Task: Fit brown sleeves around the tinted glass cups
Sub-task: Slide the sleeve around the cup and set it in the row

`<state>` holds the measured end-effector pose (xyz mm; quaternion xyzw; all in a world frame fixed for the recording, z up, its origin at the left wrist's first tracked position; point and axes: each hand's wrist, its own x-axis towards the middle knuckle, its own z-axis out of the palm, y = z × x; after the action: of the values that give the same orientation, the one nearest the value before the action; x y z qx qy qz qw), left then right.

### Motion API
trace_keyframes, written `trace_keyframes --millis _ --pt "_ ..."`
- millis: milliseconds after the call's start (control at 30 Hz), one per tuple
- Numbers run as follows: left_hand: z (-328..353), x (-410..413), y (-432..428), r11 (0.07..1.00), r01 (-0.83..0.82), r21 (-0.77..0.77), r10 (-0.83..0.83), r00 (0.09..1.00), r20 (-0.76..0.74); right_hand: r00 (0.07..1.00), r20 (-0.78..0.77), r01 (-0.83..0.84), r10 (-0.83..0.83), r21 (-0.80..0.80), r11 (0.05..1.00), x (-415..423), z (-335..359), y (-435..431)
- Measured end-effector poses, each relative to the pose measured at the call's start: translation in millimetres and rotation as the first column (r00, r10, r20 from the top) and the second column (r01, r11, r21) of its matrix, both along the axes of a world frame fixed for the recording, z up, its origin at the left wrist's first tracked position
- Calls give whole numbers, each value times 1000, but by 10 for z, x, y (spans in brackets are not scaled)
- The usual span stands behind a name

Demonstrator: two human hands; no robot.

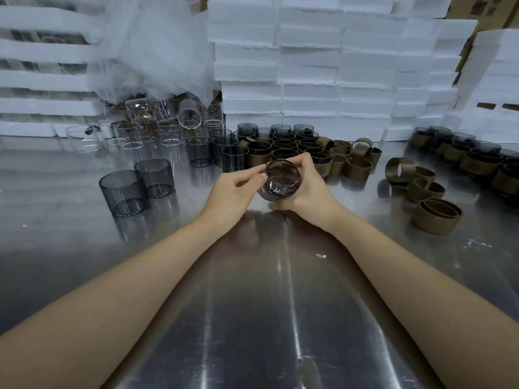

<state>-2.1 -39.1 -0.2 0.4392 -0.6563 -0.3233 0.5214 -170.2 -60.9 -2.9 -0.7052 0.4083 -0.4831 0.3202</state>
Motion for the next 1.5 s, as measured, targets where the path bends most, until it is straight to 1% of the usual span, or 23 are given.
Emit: trace_keyframes --millis 33,100,167,200,233,267,300,333,367,400,433,500,533,567,633,733,833,967,1167,1233,1367,1433,1500 --pt "3 6 3 1000 0 2 1 1000 -18 998 -66 -1 -3 -57 998 -10 7 4" --pt "3 10 -1 1000 -13 22 14 998 -53 990 -141 -18 0 -130 991 -14 7 23" --pt "18 15 -3 997 -46 64 51 996 -68 988 -154 -19 -1 -130 991 7 -5 48" --pt "30 18 -6 995 -51 84 57 995 -78 993 -116 -11 1 -88 996 28 -6 59" --pt "35 17 -12 995 -43 89 51 995 -87 999 -31 -11 11 -19 1000 46 6 66" --pt "35 17 -12 997 -28 70 34 996 -83 995 97 -38 32 64 997 59 26 72" --pt "43 11 2 999 -7 37 9 998 -65 967 246 -100 61 151 984 67 54 74" --pt "47 12 17 999 32 -3 -32 999 -38 919 385 -191 89 236 953 72 81 68" --pt "48 12 31 994 100 -46 -101 995 -13 865 488 -297 117 310 903 76 108 67" --pt "46 11 43 982 180 -63 -181 984 2 827 546 -386 136 374 844 78 134 72" --pt "41 9 52 970 239 -49 -239 971 10 808 570 -451 153 430 782 82 156 89" --pt "32 3 63 967 252 -25 -252 967 26 786 582 -546 207 499 673 92 170 130" --pt "28 0 66 970 239 -41 -238 971 29 773 590 -581 233 511 634 100 170 144" --pt "16 0 66 973 224 -60 -223 975 22 759 602 -607 249 515 606 113 173 158" --pt "-2 6 53 980 184 -74 -185 983 -4 739 627 -631 247 516 579 140 183 179" --pt "11 -2 35 987 135 -91 -139 990 -34 734 639 -634 231 522 570 153 182 175" --pt "38 -22 36 991 85 -107 -88 996 -29 756 616 -614 220 552 564 146 171 164" --pt "62 -13 41 991 57 -119 -63 997 -48 756 613 -619 230 554 557 156 150 140" --pt "69 -45 13 992 4 -128 -20 992 -125 767 588 -618 257 571 540 148 145 146" --pt "88 -31 11 996 -21 -90 6 987 -161 767 586 -622 261 578 528 149 146 143" --pt "53 -41 24 999 52 -13 -53 995 -84 746 617 -644 252 571 509 129 129 118" --pt "29 -51 29 998 60 -29 -61 998 -20 735 624 -656 265 557 510 120 117 120" --pt "11 -46 28 997 47 -68 -47 999 0 743 602 -652 293 550 523 127 104 118"
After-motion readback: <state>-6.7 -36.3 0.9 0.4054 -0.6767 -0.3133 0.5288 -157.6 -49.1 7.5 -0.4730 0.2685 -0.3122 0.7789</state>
